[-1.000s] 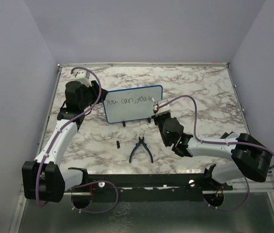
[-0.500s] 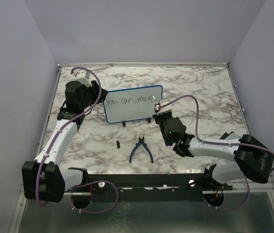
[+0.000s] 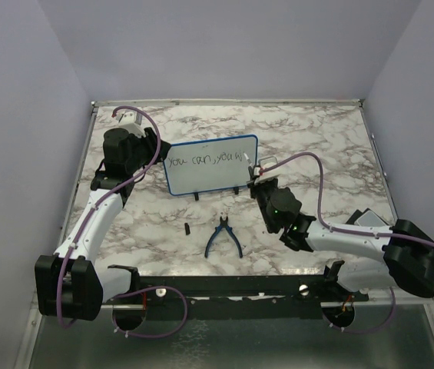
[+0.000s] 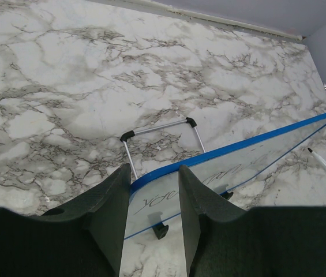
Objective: Write a sentence on the whiteboard
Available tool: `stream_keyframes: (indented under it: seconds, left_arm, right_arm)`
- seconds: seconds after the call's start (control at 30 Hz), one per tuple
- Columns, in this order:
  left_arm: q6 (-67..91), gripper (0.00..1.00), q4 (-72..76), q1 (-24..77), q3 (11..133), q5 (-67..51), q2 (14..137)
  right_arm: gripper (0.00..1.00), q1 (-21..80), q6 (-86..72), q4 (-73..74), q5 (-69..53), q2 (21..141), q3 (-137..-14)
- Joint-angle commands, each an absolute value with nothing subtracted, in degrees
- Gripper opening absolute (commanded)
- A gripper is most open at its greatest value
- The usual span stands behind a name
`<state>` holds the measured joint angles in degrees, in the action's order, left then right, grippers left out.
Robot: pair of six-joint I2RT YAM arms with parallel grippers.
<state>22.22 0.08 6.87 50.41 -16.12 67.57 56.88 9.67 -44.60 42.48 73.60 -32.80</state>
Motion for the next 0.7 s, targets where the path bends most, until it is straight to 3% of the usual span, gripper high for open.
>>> stream_keyframes:
  seconds: [0.0, 0.67]
  left_arm:
    - [22.0, 0.40, -0.2, 7.0, 49.6, -18.1, 66.5]
    - [22.0, 0.40, -0.3, 7.1, 49.5, -18.1, 66.4]
  right_arm:
    - [0.01, 56.5, 7.5, -43.3, 44.0, 74.5, -32.1]
    - [0.01, 55.7, 8.5, -45.5, 44.4, 77.6, -33.0]
